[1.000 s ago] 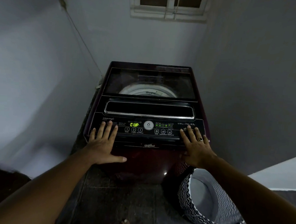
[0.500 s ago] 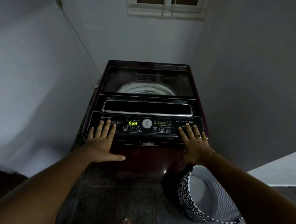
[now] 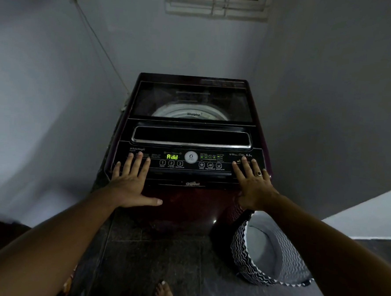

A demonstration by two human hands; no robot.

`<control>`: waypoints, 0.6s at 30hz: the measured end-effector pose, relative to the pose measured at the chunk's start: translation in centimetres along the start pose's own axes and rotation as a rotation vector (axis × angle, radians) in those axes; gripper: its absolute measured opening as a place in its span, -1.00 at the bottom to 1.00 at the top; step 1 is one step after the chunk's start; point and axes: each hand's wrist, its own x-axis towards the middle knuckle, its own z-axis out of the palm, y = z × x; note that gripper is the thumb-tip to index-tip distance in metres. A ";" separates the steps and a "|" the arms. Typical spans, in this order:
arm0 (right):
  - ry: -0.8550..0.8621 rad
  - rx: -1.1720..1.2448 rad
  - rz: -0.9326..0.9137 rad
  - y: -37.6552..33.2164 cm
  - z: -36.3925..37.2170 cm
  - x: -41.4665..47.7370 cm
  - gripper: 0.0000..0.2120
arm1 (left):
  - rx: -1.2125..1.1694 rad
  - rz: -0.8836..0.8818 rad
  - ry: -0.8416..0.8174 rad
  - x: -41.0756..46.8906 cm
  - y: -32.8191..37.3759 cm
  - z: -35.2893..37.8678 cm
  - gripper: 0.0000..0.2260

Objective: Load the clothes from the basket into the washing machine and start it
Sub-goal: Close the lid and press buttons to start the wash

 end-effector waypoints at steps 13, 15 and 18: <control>-0.003 -0.010 0.004 0.2 0.1 0.3 0.10 | 0.006 -0.003 -0.008 0.0 0.1 -0.2 0.31; -0.006 -0.008 0.004 0.1 0.1 0.3 0.10 | 0.006 -0.007 -0.009 -0.1 0.2 -0.3 0.31; -0.002 -0.009 0.005 0.2 0.2 0.2 0.10 | 0.010 -0.012 -0.005 0.0 0.2 -0.2 0.32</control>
